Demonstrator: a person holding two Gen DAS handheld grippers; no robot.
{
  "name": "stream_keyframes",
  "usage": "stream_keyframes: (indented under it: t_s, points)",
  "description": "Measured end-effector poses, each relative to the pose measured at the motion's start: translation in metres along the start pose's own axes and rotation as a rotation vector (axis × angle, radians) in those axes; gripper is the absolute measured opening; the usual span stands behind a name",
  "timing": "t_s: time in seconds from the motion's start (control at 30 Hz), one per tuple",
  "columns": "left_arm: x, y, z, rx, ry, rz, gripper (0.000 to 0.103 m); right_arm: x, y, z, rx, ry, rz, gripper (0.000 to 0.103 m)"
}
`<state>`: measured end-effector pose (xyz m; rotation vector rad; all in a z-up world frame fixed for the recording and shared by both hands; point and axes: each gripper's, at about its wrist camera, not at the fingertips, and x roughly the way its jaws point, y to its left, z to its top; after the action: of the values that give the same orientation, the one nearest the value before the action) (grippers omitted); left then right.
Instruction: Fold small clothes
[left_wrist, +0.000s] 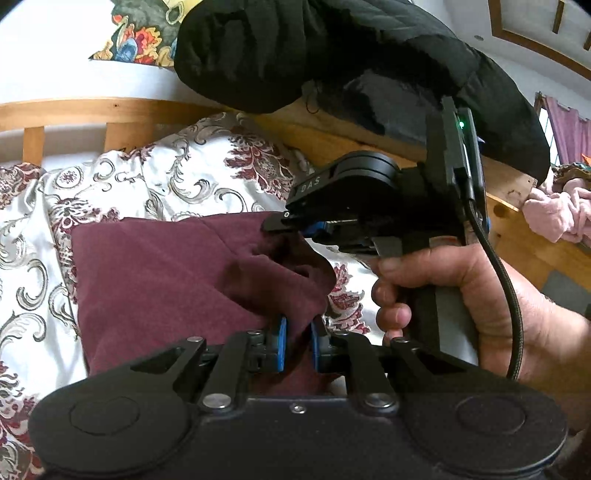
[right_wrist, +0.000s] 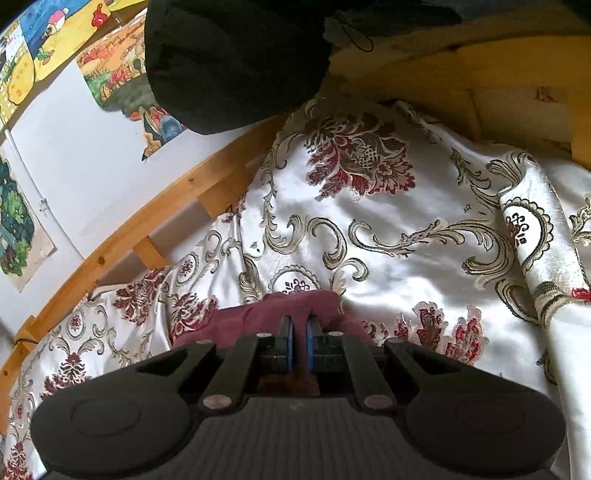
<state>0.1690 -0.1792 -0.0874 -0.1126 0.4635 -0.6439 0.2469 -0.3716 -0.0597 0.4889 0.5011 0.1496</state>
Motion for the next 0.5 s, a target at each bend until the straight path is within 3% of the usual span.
stream_keyframes:
  t_s: [0.27,0.5]
  points:
    - [0.008,-0.002,-0.007,0.014,0.060,-0.023,0.014,0.003,0.004,-0.007,-0.060,0.077,-0.113,0.008]
    - [0.008,0.006,-0.009,-0.020,0.096,-0.047,0.021,0.008,-0.012,-0.010,0.021,0.135,-0.123,0.008]
